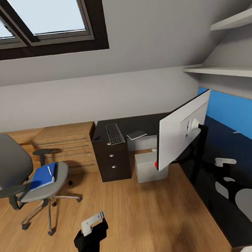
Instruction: In the bedroom, organize the workspace by keeping the computer under the desk, ensuring the monitor is on the desk, placing the keyboard on the desk next to the monitor, placing the mouse on the desk next to the keyboard, moving the folder from the swivel chair onto the desk next to the mouse, stacking the notebook on top of the folder with the pen on top of the notebook, and positioning the swivel chair next to the desk.
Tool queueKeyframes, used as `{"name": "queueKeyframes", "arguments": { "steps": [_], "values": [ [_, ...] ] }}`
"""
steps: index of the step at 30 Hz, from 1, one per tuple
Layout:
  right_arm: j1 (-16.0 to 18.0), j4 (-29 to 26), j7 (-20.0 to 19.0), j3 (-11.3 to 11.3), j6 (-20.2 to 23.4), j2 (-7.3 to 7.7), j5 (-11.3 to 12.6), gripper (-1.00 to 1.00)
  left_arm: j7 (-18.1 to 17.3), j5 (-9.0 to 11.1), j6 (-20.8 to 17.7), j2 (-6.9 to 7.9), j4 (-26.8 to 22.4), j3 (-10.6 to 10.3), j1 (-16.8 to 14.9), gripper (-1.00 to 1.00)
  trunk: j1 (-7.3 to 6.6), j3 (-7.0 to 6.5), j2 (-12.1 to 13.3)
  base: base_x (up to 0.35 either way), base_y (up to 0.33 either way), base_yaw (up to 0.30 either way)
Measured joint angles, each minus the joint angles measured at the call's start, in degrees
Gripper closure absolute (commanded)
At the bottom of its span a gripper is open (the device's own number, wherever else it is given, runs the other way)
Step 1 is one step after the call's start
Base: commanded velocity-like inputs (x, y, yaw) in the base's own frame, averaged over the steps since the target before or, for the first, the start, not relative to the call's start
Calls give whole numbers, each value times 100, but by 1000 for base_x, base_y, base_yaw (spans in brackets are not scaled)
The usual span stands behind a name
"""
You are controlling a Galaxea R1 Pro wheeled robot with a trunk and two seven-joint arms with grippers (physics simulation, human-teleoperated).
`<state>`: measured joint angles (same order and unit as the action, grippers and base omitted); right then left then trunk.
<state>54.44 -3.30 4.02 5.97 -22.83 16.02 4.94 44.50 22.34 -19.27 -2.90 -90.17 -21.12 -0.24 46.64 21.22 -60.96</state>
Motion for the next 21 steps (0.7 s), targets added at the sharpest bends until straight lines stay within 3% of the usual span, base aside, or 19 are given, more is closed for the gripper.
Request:
{"name": "queueKeyframes", "arguments": {
  "steps": [14,21],
  "values": [
    [2,134,-75,-13,-509,-2,25,-100,0,-7,0,41,42,-115,0,-100,0,1,-2,8,0,0],
    [0,137,-75,-16,-566,-65,-3,-100,-1,-17,-3,44,55,-116,0,-100,-1,1,-2,228,0,0]
  ]
}}
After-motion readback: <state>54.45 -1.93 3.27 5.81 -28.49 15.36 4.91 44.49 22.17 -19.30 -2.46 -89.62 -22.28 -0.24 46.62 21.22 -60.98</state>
